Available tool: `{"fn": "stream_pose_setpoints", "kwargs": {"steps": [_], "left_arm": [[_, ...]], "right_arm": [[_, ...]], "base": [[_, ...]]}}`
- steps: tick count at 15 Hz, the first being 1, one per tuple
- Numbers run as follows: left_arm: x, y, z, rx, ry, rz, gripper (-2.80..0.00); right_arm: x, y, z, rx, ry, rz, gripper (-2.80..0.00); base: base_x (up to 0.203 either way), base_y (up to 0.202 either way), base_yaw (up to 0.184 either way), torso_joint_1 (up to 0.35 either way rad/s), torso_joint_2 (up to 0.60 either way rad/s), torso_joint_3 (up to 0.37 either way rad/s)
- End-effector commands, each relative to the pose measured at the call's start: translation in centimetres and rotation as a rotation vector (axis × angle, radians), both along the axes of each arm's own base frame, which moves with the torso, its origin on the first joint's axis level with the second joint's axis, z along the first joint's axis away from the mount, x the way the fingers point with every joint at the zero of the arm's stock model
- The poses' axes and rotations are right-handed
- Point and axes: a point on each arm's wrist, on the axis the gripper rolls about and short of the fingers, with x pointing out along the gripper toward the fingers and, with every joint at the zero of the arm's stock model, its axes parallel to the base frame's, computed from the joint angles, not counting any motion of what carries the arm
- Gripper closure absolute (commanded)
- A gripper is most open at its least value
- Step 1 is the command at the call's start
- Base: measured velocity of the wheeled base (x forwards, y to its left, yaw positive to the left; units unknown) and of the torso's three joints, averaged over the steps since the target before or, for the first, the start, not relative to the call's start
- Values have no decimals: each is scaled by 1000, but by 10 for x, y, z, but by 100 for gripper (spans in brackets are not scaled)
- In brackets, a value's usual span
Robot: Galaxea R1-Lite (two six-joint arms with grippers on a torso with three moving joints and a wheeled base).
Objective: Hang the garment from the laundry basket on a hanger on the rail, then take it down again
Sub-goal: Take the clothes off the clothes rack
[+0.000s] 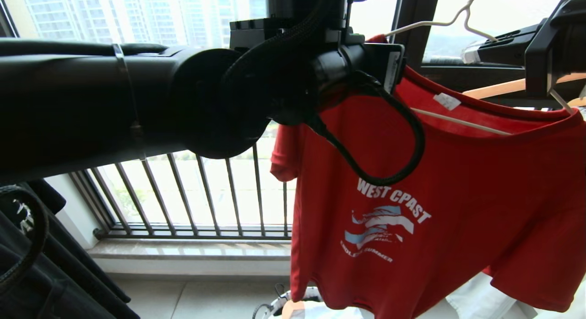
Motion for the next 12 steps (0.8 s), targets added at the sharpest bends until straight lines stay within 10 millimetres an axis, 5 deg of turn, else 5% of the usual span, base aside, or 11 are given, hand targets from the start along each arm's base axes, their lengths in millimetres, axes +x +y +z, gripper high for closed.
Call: {"fn": "stream_pose_setpoints", "kwargs": {"steps": [1,12], "left_arm": [[3,-2,-2,-1,-18,38,-280],[-20,24,2,30,-3,30,-280]], "right_arm": [[-1,1,1,-4,-5,2,0],[-1,3,2,-6,-9,-4,0]], "base": [[0,0,0,0,0,0],[0,0,0,0,0,0]]}}
